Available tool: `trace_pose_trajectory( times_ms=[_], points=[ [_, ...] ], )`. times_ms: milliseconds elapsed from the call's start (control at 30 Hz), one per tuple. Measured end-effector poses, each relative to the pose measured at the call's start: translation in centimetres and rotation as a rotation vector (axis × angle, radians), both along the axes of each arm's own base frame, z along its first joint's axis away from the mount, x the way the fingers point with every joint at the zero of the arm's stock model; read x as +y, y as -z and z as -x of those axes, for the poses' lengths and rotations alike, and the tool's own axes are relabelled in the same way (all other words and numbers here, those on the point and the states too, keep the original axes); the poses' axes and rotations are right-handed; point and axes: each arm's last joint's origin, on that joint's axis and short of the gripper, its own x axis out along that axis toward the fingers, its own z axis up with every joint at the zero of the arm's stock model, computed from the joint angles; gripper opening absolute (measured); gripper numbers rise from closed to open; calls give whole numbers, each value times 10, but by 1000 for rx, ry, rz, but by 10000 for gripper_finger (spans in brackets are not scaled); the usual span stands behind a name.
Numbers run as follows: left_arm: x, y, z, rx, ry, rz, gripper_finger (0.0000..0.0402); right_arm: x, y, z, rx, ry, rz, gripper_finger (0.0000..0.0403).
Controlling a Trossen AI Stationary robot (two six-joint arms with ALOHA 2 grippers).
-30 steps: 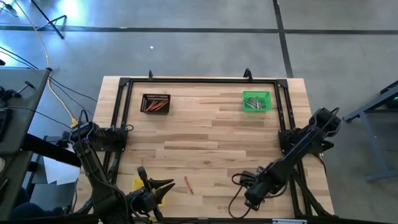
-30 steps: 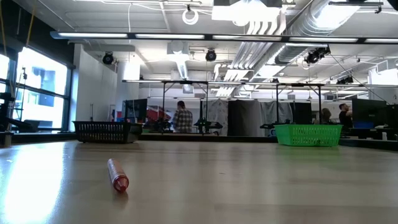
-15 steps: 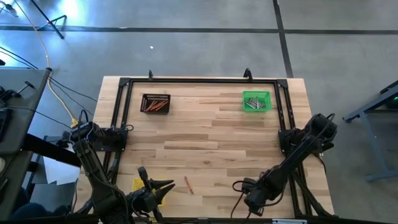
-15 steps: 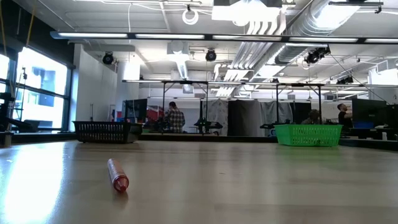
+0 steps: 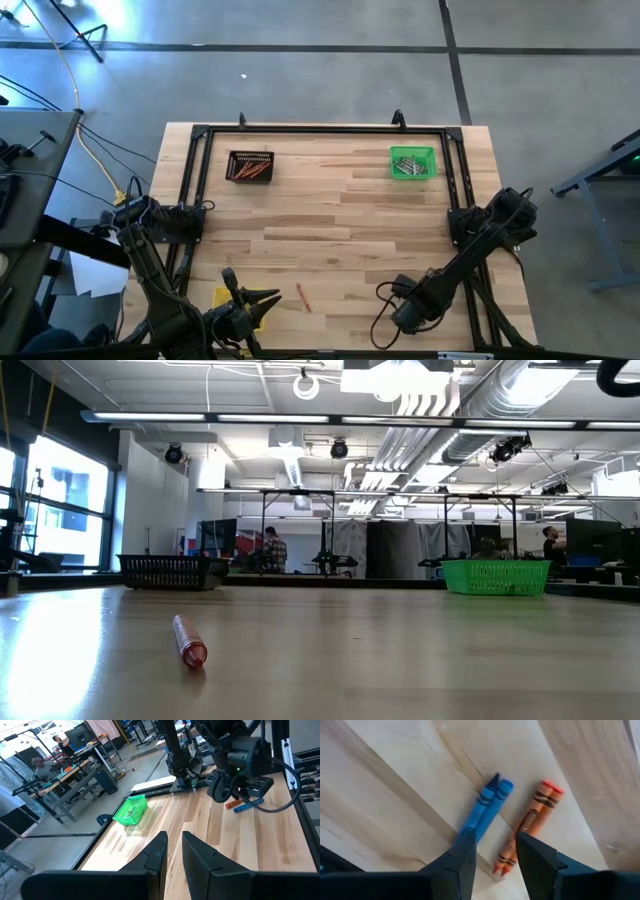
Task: Sort crayons
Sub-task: Put the orange crayon into the black bin
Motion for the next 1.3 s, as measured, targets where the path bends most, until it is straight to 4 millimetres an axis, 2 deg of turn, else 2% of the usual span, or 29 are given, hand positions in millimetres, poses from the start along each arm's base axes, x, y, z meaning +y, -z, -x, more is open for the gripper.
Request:
trace_pose_trajectory(
  times_ms=[300,500,833,1100,1300],
  points=[
    [0,0,0,1,0,0,44,-9,-1,9,92,0,97,133],
    [0,0,0,1,0,0,44,-12,0,9,70,-5,160,132],
    [0,0,0,3,1,2,44,-18,25,16,140,-6,188,132],
    [0,0,0,4,1,2,44,-18,28,16,131,-3,180,132],
    [0,0,0,4,1,2,44,-17,29,15,125,-5,167,98]
  ],
)
